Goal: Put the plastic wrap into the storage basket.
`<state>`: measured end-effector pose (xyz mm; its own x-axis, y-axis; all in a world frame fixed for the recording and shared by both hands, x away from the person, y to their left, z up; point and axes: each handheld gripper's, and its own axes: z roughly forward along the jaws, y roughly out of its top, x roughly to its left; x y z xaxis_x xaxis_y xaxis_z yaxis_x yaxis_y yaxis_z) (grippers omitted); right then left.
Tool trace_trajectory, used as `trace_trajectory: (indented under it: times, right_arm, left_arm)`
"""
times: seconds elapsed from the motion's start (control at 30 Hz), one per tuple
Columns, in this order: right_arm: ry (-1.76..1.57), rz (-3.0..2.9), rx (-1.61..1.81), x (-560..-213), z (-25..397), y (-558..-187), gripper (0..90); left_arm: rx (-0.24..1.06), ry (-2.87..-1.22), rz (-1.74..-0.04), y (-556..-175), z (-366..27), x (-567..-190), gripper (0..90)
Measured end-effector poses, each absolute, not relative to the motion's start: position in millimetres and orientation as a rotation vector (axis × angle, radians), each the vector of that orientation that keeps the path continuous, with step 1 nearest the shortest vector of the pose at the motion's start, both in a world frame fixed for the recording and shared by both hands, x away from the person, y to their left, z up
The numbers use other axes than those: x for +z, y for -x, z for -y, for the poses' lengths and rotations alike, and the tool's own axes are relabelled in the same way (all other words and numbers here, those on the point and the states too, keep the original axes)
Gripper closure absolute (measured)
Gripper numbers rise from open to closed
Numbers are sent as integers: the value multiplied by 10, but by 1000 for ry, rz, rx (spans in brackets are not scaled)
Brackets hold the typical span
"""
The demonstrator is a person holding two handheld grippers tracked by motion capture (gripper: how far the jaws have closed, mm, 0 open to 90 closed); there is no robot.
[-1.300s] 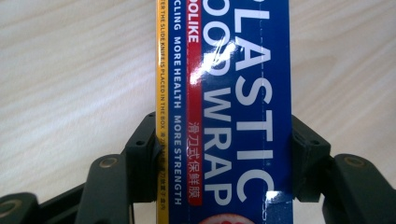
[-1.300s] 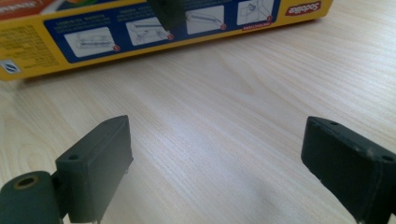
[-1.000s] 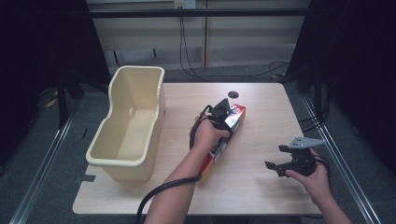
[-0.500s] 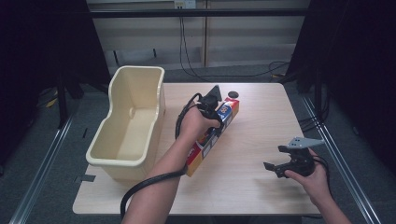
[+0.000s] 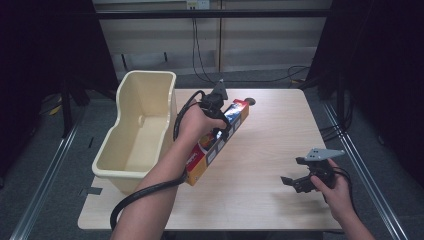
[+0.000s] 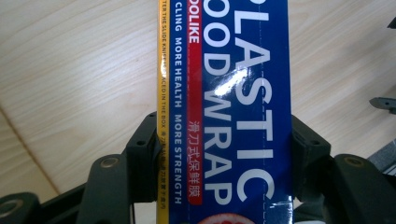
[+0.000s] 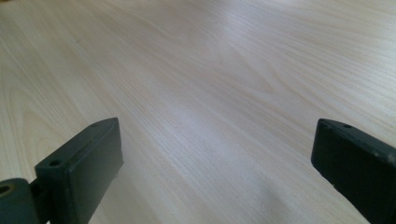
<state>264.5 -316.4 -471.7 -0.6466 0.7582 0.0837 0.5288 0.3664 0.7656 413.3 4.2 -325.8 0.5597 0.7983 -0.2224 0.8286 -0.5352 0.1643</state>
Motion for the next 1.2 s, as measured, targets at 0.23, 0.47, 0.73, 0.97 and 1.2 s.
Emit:
trace_trajectory:
  times: [0.23, 0.47, 0.73, 0.97, 1.2]
  right_arm:
    - [-1138, -2359, 1154, -4716, 3154, -2637, 20]
    - [-1120, -2378, 1148, -4714, 3126, -2630, 20]
    - [-1109, -2381, 1150, -4709, 3124, -2624, 20]
    - [-1102, -2385, 1139, -4707, 3105, -2623, 20]
    - [-1105, -2390, 1137, -4715, 3099, -2626, 20]
  left_arm:
    - [-162, -2524, -1384, -4131, -174, -3074, 408]
    - [-187, -2510, -1390, -4146, -294, -2900, 408]
    - [-188, -2500, -1418, -4156, -402, -2755, 408]
    - [-176, -2469, -1451, -4171, -523, -2650, 408]
    - [-172, -2463, -1477, -4177, -632, -2570, 408]
